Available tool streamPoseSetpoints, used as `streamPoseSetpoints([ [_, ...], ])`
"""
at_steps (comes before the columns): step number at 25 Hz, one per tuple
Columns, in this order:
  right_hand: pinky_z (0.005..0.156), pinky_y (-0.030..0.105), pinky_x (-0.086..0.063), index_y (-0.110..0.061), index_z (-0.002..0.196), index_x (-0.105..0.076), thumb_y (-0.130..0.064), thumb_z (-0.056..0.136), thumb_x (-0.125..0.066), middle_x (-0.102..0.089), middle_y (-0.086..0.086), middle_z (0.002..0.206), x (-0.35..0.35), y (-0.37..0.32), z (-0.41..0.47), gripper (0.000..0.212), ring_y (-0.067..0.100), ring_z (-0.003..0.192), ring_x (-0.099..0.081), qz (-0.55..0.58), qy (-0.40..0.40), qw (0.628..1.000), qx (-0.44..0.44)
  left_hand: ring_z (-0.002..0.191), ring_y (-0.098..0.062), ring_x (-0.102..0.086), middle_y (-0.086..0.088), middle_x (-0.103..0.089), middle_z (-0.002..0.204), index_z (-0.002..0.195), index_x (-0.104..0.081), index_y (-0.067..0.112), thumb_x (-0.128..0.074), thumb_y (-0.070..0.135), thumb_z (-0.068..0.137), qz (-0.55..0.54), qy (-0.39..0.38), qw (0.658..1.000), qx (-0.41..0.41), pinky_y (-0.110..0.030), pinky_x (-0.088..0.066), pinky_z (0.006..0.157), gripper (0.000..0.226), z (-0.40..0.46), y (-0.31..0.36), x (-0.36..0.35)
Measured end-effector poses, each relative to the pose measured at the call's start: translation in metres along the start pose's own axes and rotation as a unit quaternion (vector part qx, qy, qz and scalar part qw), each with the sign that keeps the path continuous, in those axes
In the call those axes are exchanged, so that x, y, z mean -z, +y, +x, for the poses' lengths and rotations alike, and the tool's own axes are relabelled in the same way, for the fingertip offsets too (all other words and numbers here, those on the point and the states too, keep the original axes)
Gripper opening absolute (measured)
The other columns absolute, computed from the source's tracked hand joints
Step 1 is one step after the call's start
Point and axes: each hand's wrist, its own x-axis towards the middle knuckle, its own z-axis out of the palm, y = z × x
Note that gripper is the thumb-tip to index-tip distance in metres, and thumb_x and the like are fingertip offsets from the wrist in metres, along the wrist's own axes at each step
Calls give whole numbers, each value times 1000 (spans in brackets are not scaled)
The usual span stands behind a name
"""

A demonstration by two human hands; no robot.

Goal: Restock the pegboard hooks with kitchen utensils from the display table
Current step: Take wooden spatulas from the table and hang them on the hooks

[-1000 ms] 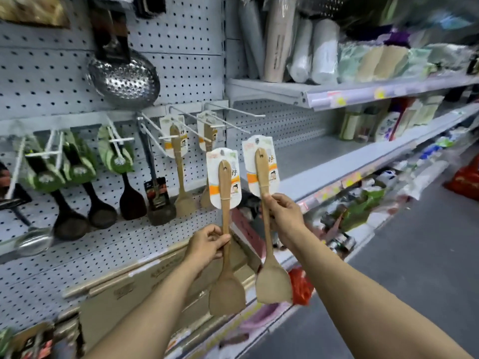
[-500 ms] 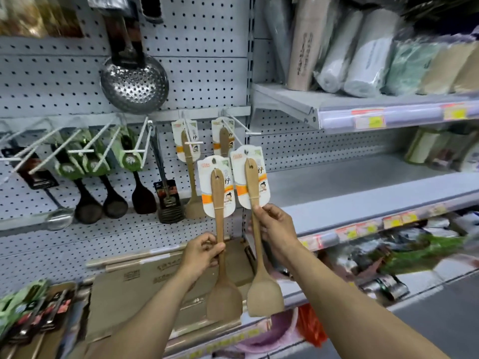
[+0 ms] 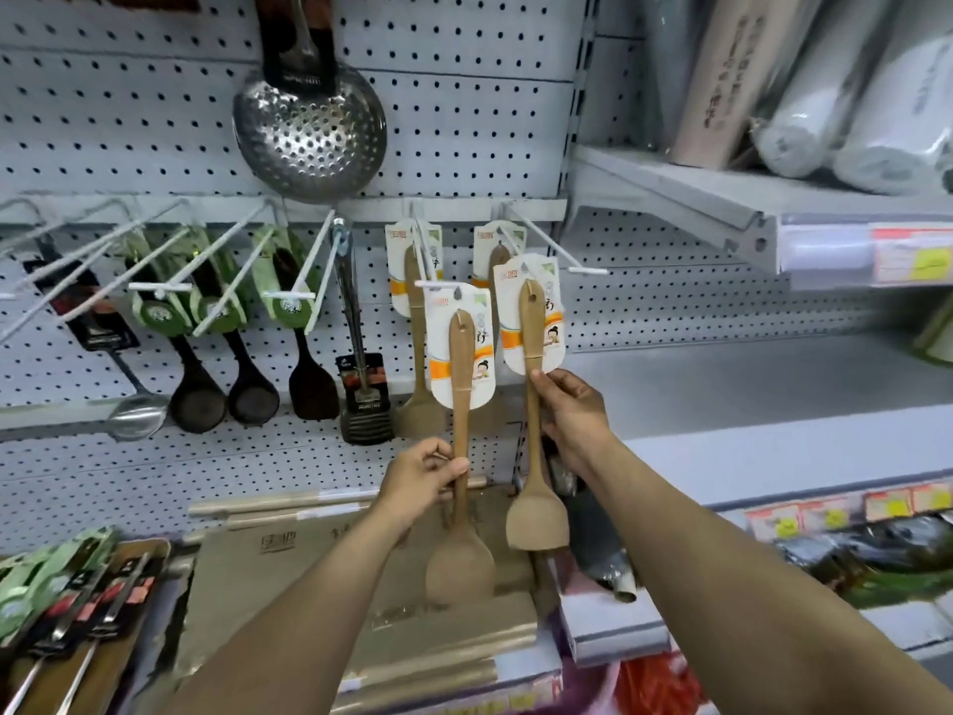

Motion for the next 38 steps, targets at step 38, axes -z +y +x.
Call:
streamPoseSetpoints([
  [38,78,35,-54,-9,84,-71,-10,81,-78,-72,7,83,20,-79,-68,7,21,76,-65,12,-138,982,129,80,-25,-66,-23,-68,85,78,-60,15,-73,12,84,-1,31,996,-85,-43,-58,74,14,-58,10,-73],
])
